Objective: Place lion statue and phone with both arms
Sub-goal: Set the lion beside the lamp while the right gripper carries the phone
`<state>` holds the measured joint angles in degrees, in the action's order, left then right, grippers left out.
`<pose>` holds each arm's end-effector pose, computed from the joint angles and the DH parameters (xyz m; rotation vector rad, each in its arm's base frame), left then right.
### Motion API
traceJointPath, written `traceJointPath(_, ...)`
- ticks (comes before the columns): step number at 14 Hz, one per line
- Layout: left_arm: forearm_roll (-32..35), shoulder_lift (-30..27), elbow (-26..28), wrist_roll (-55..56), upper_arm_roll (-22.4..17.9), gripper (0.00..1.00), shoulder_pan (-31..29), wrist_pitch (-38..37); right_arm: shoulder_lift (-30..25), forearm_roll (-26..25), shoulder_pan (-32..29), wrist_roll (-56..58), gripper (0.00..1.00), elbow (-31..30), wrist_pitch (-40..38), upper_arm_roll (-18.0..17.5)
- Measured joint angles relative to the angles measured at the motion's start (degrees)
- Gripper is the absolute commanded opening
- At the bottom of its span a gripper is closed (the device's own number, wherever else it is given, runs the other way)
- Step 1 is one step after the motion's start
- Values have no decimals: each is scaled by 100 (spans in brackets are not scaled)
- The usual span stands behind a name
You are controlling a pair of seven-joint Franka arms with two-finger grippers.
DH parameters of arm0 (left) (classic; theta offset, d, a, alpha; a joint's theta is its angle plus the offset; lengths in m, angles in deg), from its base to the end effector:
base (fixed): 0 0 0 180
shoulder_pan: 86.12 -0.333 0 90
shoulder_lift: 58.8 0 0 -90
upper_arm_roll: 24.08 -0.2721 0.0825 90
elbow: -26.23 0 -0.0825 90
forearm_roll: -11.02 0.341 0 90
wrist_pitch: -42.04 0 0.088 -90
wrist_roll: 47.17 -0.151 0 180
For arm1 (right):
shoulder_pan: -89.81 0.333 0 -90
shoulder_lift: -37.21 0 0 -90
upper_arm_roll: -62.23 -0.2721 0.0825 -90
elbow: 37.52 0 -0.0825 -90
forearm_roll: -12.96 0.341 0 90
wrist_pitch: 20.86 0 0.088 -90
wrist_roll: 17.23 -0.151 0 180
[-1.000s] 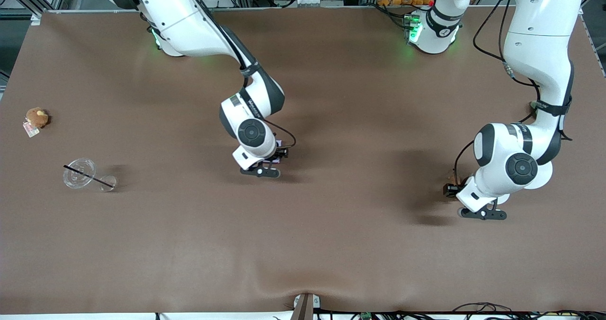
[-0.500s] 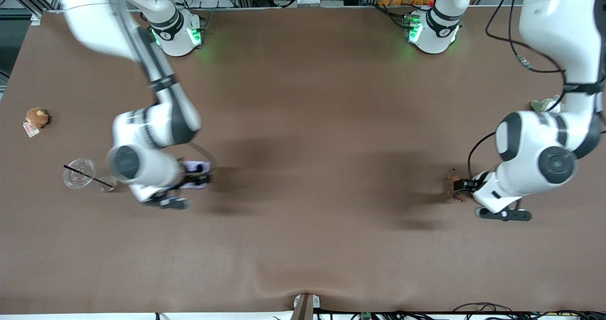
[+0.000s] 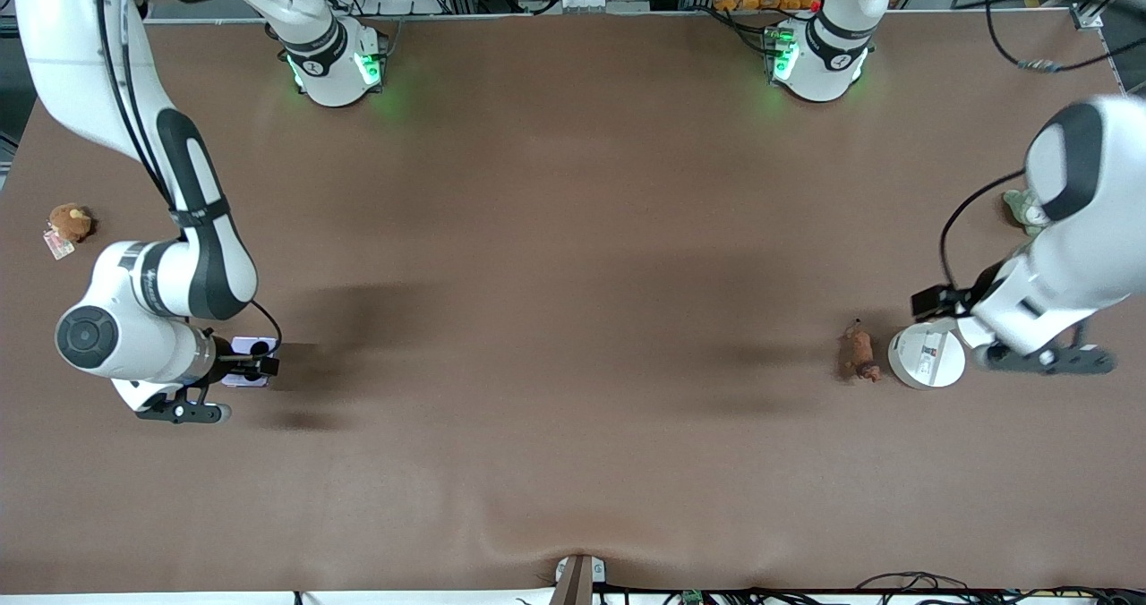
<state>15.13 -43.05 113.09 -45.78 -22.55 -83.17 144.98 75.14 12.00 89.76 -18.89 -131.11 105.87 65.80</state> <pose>0.5920 -0.0359 0.4284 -3.0774 0.1059 -0.0140 0.6164 -0.0381 0.1756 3.0866 -0.1081 -0.1289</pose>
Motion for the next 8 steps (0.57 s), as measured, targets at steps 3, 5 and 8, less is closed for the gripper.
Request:
traceJointPath(3,-8,-488,-151,0,23,100,9,-446,242,-5,-19,0,26,10,270,-3)
traceJointPath(5,-10,-728,-267,0,44,100,14,-891,332,-5,-84,-1,27,15,365,0)
traceJointPath(8,-195,-1046,-299,0,34,100,-1,-1342,448,-5,-273,1,33,16,486,1)
